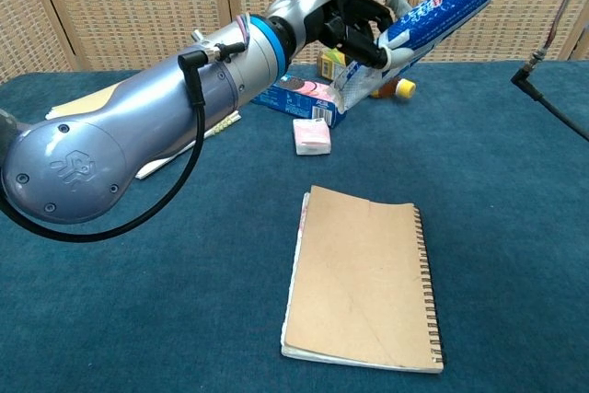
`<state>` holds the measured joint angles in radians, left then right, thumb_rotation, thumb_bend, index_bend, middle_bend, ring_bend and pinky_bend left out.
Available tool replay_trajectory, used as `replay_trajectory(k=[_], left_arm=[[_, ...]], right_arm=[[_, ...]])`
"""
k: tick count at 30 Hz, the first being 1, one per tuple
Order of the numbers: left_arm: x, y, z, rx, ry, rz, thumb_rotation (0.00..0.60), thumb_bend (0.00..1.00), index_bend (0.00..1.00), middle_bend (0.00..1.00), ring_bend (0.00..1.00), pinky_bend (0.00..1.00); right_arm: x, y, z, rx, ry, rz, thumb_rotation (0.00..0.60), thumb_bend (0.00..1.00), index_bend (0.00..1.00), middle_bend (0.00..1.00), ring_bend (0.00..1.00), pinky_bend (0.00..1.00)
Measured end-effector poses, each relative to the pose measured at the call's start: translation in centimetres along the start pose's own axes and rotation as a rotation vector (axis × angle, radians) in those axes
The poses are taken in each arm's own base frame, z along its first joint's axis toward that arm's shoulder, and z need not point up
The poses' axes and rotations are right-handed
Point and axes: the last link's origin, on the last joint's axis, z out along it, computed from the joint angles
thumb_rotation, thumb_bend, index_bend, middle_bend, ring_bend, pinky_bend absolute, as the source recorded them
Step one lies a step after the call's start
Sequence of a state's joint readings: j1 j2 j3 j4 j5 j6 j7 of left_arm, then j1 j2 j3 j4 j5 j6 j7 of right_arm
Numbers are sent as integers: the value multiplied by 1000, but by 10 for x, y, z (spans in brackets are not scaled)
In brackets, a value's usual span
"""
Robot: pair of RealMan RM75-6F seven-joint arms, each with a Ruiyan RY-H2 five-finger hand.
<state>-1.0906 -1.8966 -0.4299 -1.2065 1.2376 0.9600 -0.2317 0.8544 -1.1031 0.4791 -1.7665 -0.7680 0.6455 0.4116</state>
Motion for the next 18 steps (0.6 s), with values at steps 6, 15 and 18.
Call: replay_trajectory(k=[6, 15, 18], left_arm=[[-2, 3, 3, 1, 0, -2, 600, 570, 746, 632, 588, 604], [-3, 6, 6, 6, 20, -27, 600, 569, 747, 634, 588, 604], [-4, 7, 8, 8, 25, -34, 600, 570, 747, 635, 588, 604]], right_arm=[[-2, -2, 1, 11, -1, 60, 0, 0, 0, 0, 0, 0], [-1, 1, 3, 1, -1, 175, 0, 0, 0, 0, 0, 0], [-1, 5, 3, -5, -1, 218, 0, 0, 0, 0, 0, 0]])
